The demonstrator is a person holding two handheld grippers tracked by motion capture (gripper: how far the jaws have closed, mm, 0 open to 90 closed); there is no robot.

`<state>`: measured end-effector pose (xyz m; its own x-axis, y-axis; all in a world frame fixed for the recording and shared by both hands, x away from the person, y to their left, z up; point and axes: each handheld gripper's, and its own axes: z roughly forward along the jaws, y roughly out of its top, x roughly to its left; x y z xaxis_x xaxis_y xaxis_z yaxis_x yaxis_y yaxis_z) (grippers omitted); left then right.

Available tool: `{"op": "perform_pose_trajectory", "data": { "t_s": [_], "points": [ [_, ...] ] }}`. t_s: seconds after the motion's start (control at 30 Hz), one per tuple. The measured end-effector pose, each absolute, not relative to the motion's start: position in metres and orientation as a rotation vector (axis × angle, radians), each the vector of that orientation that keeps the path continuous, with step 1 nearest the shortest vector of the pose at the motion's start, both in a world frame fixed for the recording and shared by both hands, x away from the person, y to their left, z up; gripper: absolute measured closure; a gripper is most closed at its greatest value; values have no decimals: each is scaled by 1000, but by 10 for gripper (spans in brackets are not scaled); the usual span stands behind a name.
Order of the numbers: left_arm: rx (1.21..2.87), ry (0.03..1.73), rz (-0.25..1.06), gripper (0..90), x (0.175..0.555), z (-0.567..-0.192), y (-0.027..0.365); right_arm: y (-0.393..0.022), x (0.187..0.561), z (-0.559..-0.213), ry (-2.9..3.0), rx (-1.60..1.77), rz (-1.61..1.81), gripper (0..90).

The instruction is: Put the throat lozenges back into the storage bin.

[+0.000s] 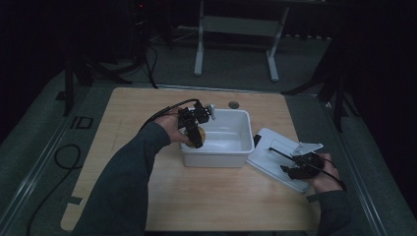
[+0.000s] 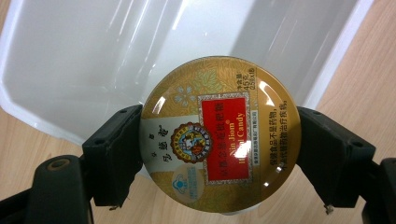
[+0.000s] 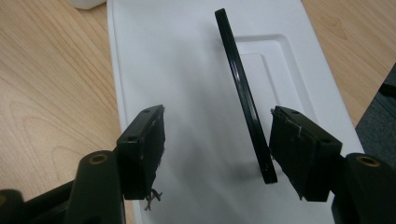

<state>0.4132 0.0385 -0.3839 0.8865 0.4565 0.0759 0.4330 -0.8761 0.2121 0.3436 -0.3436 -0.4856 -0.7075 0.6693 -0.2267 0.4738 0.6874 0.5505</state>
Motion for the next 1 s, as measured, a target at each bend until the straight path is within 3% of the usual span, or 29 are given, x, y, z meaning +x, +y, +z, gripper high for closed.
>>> {"op": "perform_pose_trajectory", "data": {
  "t_s": [0.33,0.53,0.67,0.77,1.0],
  "points": [
    [2818,723,196,168,413,-378,41,-346,343,-486,2479,899,652,353],
    [2808,720,234,215,413,-376,46,-347,342,-485,2476,900,649,353],
    [2795,717,232,331,412,-374,50,-348,342,-484,2470,899,653,353],
    [2797,715,241,482,411,-374,54,-347,343,-484,2472,895,649,353],
    [2772,728,292,610,410,-372,66,-347,343,-483,2470,893,647,353]
  ]
}}
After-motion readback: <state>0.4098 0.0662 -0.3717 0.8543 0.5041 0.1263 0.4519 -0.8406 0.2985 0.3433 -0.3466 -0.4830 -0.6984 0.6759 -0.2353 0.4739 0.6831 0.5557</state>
